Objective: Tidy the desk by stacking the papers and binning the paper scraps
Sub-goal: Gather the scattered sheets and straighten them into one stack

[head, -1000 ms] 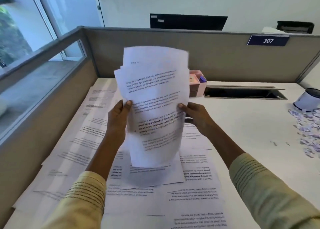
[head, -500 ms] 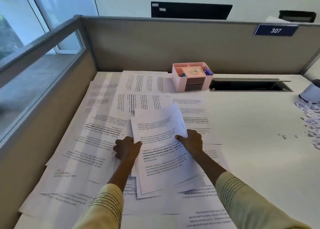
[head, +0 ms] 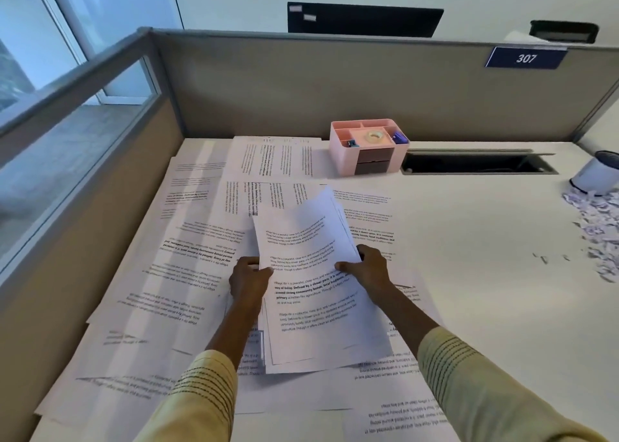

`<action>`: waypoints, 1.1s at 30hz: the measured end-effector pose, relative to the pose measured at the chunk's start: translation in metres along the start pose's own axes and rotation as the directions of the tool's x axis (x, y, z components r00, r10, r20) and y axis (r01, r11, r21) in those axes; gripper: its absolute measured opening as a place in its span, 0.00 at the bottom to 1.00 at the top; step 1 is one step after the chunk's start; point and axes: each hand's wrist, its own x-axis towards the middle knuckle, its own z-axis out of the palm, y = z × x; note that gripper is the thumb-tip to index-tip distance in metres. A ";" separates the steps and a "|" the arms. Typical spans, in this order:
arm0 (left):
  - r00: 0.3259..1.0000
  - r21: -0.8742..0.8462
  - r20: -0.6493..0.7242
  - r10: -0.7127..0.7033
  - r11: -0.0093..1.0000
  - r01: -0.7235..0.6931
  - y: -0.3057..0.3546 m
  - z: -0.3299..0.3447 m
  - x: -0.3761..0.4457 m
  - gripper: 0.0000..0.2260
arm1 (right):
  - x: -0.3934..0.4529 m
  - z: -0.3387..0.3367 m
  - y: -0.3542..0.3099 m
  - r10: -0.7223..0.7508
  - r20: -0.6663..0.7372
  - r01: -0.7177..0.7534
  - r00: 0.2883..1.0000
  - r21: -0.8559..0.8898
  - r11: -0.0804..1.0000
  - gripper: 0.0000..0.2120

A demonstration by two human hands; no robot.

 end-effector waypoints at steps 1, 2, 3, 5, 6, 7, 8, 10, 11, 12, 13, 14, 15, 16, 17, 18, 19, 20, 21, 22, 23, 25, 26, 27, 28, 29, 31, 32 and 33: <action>1.000 -0.039 0.017 0.001 0.999 0.000 0.001 0.001 -0.001 0.15 | -0.001 -0.002 -0.001 -0.022 0.003 0.022 1.000 0.023 1.000 0.16; 1.000 -0.063 0.028 0.013 0.998 -0.011 0.003 0.003 -0.003 0.15 | -0.003 -0.004 -0.003 -0.052 -0.003 0.052 0.999 0.031 0.998 0.14; 0.999 -0.078 0.024 0.032 0.996 -0.030 0.004 0.005 -0.005 0.15 | -0.005 -0.006 -0.005 -0.083 -0.016 0.084 0.996 0.046 0.995 0.13; 0.997 -0.118 -0.004 0.073 0.990 -0.073 0.009 0.009 -0.008 0.15 | -0.006 -0.015 -0.007 -0.127 -0.050 0.133 0.991 0.125 0.983 0.13; 0.996 -0.149 -0.014 0.092 0.984 -0.093 0.012 0.010 -0.009 0.15 | -0.007 -0.023 -0.010 -0.148 -0.067 0.157 0.987 0.169 0.973 0.14; 0.994 -0.186 -0.019 0.110 0.976 -0.111 0.015 0.011 -0.010 0.15 | -0.008 -0.031 -0.013 -0.169 -0.081 0.182 0.982 0.205 0.962 0.15; 0.993 -0.232 -0.010 0.119 0.965 -0.119 0.018 0.012 -0.011 0.16 | -0.009 -0.039 -0.017 -0.187 -0.089 0.203 0.978 0.237 0.950 0.16; 0.991 -0.336 0.043 0.131 0.935 -0.109 0.026 0.014 -0.013 0.22 | -0.010 -0.058 -0.028 -0.224 -0.107 0.246 0.969 0.284 0.927 0.21; 0.987 -0.372 0.080 0.137 0.923 -0.098 0.032 0.016 -0.013 0.26 | -0.012 -0.068 -0.035 -0.257 -0.116 0.281 0.959 0.293 0.914 0.24; 0.982 -0.381 0.118 0.149 0.920 -0.094 0.039 0.019 -0.015 0.29 | -0.014 -0.079 -0.044 -0.297 -0.123 0.321 0.947 0.294 0.900 0.28; 0.973 -0.389 0.155 0.170 0.916 -0.098 0.045 0.021 -0.014 0.32 | -0.016 -0.088 -0.053 -0.340 -0.121 0.361 0.932 0.289 0.887 0.31; 0.959 -0.410 0.200 0.200 0.906 -0.104 0.050 0.026 -0.014 0.32 | -0.017 -0.099 -0.060 -0.372 -0.119 0.390 0.921 0.281 0.877 0.32; 0.943 -0.449 0.237 0.232 0.887 -0.106 0.056 0.032 -0.014 0.29 | -0.019 -0.109 -0.066 -0.386 -0.112 0.402 0.916 0.272 0.874 0.31; 0.928 -0.485 0.261 0.265 0.868 -0.111 0.063 0.036 -0.017 0.22 | -0.019 -0.118 -0.070 -0.387 -0.105 0.401 0.916 0.263 0.877 0.27; 0.917 -0.509 0.271 0.294 0.852 -0.123 0.071 0.039 -0.019 0.14 | -0.018 -0.126 -0.073 -0.379 -0.097 0.390 0.921 0.258 0.884 0.22; 0.907 -0.519 0.272 0.321 0.843 -0.142 0.079 0.042 -0.023 0.10 | -0.017 -0.135 -0.074 -0.370 -0.092 0.381 0.925 0.262 0.887 0.15; 0.891 -0.533 0.274 0.361 0.828 -0.172 0.086 0.046 -0.026 0.09 | -0.014 -0.144 -0.075 -0.362 -0.096 0.374 0.927 0.275 0.886 0.10; 0.876 -0.542 0.270 0.399 0.815 -0.204 0.094 0.049 -0.030 0.08 | -0.011 -0.153 -0.074 -0.347 -0.106 0.363 0.932 0.297 0.883 0.07; 0.864 -0.549 0.259 0.431 0.802 -0.235 0.100 0.053 -0.036 0.08 | -0.007 -0.162 -0.072 -0.330 -0.114 0.349 0.937 0.326 0.878 0.07; 0.856 -0.550 0.242 0.457 0.791 -0.267 0.106 0.057 -0.042 0.08 | -0.002 -0.170 -0.069 -0.316 -0.117 0.336 0.942 0.353 0.873 0.08; 0.855 -0.544 0.220 0.470 0.786 -0.292 0.109 0.062 -0.046 0.08 | 0.002 -0.177 -0.066 -0.309 -0.111 0.328 0.945 0.371 0.869 0.10; 0.851 -0.509 0.172 0.497 0.784 -0.355 0.114 0.073 -0.057 0.09 | 0.007 -0.189 -0.060 -0.308 -0.088 0.318 0.947 0.382 0.868 0.16; 0.843 -0.488 0.157 0.515 0.782 -0.387 0.116 0.079 -0.061 0.08 | 0.008 -0.194 -0.057 -0.313 -0.082 0.320 0.946 0.386 0.865 0.18; 0.836 -0.469 0.145 0.529 0.781 -0.413 0.116 0.085 -0.065 0.08 | 0.008 -0.198 -0.053 -0.316 -0.080 0.321 0.945 0.398 0.860 0.19; 0.834 -0.443 0.134 0.536 0.785 -0.433 0.115 0.089 -0.068 0.07 | 0.008 -0.201 -0.050 -0.313 -0.073 0.315 0.947 0.416 0.853 0.20; 0.832 -0.417 0.120 0.541 0.788 -0.452 0.113 0.093 -0.071 0.07 | 0.009 -0.203 -0.046 -0.304 -0.065 0.302 0.950 0.429 0.851 0.20; 0.832 -0.352 0.095 0.546 0.800 -0.485 0.108 0.101 -0.078 0.08 | 0.008 -0.206 -0.038 -0.283 -0.040 0.274 0.958 0.414 0.868 0.19; 0.836 -0.321 0.086 0.543 0.809 -0.493 0.104 0.105 -0.081 0.09 | 0.008 -0.206 -0.034 -0.270 -0.019 0.254 0.963 0.403 0.879 0.20; 0.840 -0.291 0.078 0.537 0.818 -0.496 0.100 0.108 -0.082 0.11 | 0.008 -0.204 -0.029 -0.255 0.005 0.231 0.967 0.402 0.886 0.22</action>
